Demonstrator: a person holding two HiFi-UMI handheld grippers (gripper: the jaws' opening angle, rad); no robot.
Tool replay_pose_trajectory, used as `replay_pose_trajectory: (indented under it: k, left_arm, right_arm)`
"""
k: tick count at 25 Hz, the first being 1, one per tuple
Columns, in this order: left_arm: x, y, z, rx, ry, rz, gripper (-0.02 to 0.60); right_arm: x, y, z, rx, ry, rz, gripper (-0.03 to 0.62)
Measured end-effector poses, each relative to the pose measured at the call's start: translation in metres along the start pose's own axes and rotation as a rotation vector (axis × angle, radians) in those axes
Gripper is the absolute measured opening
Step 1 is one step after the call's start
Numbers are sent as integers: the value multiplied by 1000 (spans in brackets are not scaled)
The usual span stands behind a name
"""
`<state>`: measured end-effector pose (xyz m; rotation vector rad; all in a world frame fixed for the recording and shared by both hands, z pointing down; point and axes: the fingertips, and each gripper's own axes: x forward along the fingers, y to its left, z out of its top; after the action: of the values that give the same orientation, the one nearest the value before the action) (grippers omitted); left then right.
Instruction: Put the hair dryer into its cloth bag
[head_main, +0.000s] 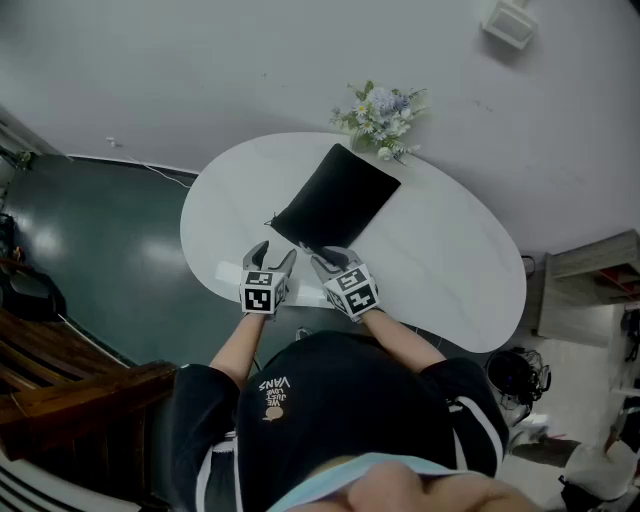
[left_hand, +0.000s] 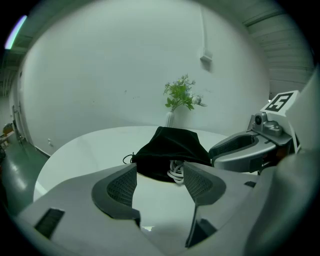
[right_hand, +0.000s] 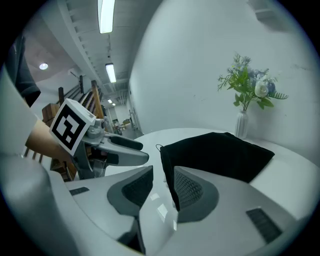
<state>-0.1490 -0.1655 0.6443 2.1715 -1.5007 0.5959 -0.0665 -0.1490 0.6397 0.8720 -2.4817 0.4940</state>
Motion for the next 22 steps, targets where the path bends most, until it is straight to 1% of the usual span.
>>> replay_pose_trajectory:
  k: [1,2,6,7,8,9,11,13,15,16,19,22]
  left_arm:
    - [-4,0,0,0,-10,-2,313]
    - [-7,0,-1,1,-21,-3,313]
    - [-27,-6,11,-2,-73,-25,310]
    - [-33,-8,14,7,-86,-34,280]
    - [-39,-10,16,22,-99,-42,236]
    - [-45,-12,19,37,-117,-45,208]
    - [-58,-15,26,54,-156,-47,166]
    - [-71,-15,31,66,-194,-42,139]
    - [-82,-12,33,78,-229,-27,77]
    - [-87,-11,34,77,-243,-22,59]
    - [-100,-13,37,58,-262,-26,37]
    - [-113,-12,31,57,-268,-25,28]
  right_arm:
    - [-2,1,3,12,-15,-5,125]
    - [-4,2,5,25,-30,-9,132]
    - [-17,3,18,67,-102,-37,132]
    - [-20,3,21,79,-119,-47,132]
    - [-23,3,24,92,-136,-57,131]
    - [-27,3,27,105,-152,-65,132]
    - [-34,3,31,122,-181,-83,130]
    - [-40,5,35,129,-207,-102,130]
    - [-46,7,37,131,-227,-118,122]
    - [-48,8,37,131,-234,-125,112]
    - [-54,11,36,139,-250,-139,84]
    - [-58,18,35,151,-261,-143,67]
